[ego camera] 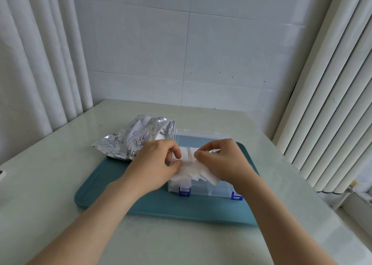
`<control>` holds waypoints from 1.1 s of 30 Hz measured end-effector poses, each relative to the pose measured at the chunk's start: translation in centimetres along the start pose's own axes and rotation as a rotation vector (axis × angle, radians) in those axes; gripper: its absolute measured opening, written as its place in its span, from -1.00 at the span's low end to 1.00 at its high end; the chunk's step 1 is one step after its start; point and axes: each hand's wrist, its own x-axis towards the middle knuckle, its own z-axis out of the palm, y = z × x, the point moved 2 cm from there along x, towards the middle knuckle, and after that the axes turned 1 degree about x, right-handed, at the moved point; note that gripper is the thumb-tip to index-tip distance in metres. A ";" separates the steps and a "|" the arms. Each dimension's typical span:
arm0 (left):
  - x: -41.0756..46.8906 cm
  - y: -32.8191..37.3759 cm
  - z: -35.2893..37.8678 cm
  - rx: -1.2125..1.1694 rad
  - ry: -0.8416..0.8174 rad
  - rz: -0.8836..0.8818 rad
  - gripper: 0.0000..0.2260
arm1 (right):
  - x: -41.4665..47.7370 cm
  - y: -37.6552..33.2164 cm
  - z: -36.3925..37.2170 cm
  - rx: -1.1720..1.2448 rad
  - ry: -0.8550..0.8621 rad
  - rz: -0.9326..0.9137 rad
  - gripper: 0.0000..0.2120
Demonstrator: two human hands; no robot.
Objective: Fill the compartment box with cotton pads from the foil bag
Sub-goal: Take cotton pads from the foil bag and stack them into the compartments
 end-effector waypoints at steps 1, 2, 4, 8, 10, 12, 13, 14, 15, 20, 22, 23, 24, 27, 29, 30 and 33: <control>0.0 0.0 0.1 0.022 -0.005 0.015 -0.87 | 0.1 0.0 -0.2 0.034 0.037 0.010 -0.91; 0.0 -0.1 0.1 0.043 -0.014 0.036 -0.86 | 0.2 0.1 -0.4 0.073 0.074 0.020 -0.90; -0.1 0.2 -0.1 0.056 -0.059 0.077 -0.88 | 0.4 0.4 -0.6 0.149 0.145 0.042 -0.90; -0.6 0.8 -0.4 0.011 -0.224 0.097 -0.87 | 0.8 0.9 -0.6 0.200 0.195 0.074 -0.90; -0.7 0.8 -0.5 0.031 -0.249 0.115 -0.87 | 0.8 1.1 -0.6 0.213 0.185 0.078 -0.90; -0.8 0.7 -0.7 0.042 -0.242 0.128 -0.85 | 0.9 1.1 -0.5 0.219 0.178 0.078 -0.89; -0.8 0.6 -0.7 0.041 -0.231 0.132 -0.83 | 0.9 1.2 -0.4 0.218 0.177 0.078 -0.89; -0.8 0.6 -0.8 0.037 -0.216 0.133 -0.83 | 0.9 1.2 -0.4 0.216 0.174 0.078 -0.89; -0.8 0.6 -0.8 0.031 -0.204 0.129 -0.82 | 0.9 1.1 -0.4 0.215 0.170 0.078 -0.88; -0.7 0.4 -0.6 0.040 -0.210 0.091 -0.87 | 0.6 1.0 -0.3 0.184 0.142 0.062 -0.89; -0.7 0.3 -0.6 0.036 -0.228 0.084 -0.86 | 0.7 0.9 -0.3 0.159 0.145 0.052 -0.90; -0.7 0.3 -0.6 0.038 -0.231 0.082 -0.86 | 0.7 1.0 -0.3 0.153 0.148 0.049 -0.90; -0.7 0.3 -0.6 0.043 -0.230 0.078 -0.87 | 0.7 0.9 -0.3 0.150 0.149 0.047 -0.90; -0.8 0.5 -0.6 0.042 -0.225 0.083 -0.89 | 0.7 0.9 -0.3 0.151 0.149 0.035 -0.90; -0.9 0.9 -0.6 0.019 -0.248 0.109 -0.85 | 0.7 0.9 -0.3 0.148 0.154 0.032 -0.91; -1.0 1.1 -0.6 0.001 -0.271 0.114 -0.83 | 0.8 1.0 -0.2 0.143 0.156 0.032 -0.91; -1.1 1.4 -0.8 0.019 -0.321 0.098 -0.82 | 0.8 1.1 -0.3 0.127 0.159 0.025 -0.91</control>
